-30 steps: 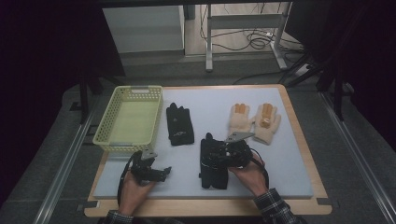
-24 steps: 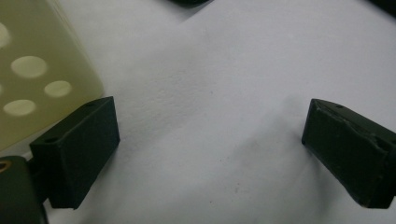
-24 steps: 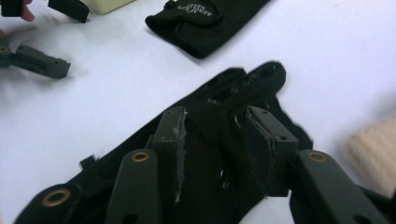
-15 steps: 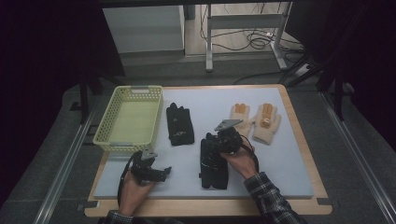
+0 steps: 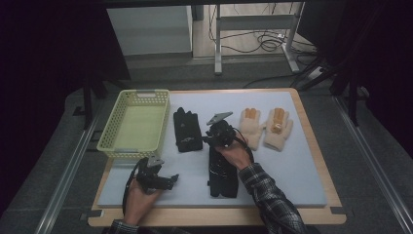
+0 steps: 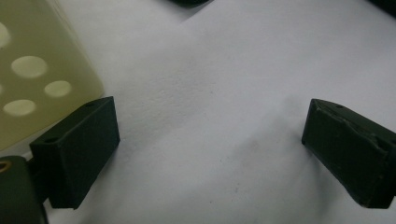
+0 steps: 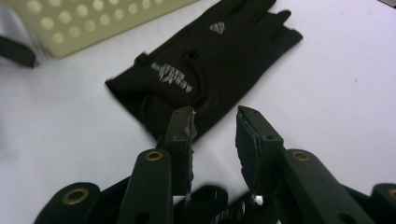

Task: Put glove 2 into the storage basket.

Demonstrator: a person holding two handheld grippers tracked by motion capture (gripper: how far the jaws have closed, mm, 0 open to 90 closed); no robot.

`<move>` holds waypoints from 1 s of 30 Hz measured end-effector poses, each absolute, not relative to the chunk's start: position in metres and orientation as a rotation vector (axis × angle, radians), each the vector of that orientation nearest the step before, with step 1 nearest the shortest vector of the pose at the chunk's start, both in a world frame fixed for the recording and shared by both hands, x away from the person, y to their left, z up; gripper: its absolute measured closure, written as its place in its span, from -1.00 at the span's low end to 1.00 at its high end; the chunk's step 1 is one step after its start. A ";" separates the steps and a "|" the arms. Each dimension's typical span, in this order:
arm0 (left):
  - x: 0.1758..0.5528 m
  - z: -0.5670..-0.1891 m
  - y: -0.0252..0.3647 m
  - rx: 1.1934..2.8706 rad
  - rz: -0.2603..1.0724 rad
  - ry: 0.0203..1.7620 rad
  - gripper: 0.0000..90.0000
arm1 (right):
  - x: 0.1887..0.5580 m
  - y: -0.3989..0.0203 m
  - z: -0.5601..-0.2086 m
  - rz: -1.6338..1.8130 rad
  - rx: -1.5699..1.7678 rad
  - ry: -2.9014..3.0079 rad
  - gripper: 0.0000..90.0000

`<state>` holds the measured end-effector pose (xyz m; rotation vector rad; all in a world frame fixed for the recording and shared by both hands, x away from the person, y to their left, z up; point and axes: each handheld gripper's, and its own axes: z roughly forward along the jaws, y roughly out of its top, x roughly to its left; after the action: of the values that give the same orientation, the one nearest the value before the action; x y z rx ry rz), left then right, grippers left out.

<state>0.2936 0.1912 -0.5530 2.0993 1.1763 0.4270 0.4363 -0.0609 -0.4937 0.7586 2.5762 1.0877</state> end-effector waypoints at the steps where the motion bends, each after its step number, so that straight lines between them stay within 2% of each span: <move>1: 0.294 -0.553 0.191 2.100 0.427 1.176 -0.90 | 0.443 -0.055 -0.495 1.088 0.757 2.577 0.44; 6: 0.294 -0.553 0.191 2.100 0.426 1.176 -0.90 | 0.455 -0.042 -0.499 1.079 0.754 2.586 0.40; 21: 0.294 -0.553 0.191 2.096 0.426 1.176 -0.90 | 0.491 -0.006 -0.519 1.083 0.806 2.588 -0.01; 24: 0.294 -0.553 0.191 2.096 0.426 1.176 -0.90 | 0.496 -0.002 -0.525 1.047 0.814 2.609 -0.04; 26: 0.294 -0.553 0.191 2.097 0.426 1.176 -0.90 | 0.497 -0.002 -0.529 1.035 0.809 2.613 0.00; 27: 0.293 -0.553 0.191 2.096 0.427 1.176 -0.90 | 0.498 -0.002 -0.530 1.044 0.815 2.613 0.13; 28: 0.293 -0.553 0.191 2.096 0.427 1.176 -0.90 | 0.498 -0.002 -0.530 1.044 0.815 2.613 0.13; 30: 0.293 -0.553 0.191 2.096 0.428 1.176 -0.90 | 0.498 -0.003 -0.529 1.025 0.827 2.590 0.47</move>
<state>0.2934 0.1910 -0.5532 2.0963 1.1761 0.4279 0.4976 -0.0034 -0.5287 0.8274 2.5904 1.0252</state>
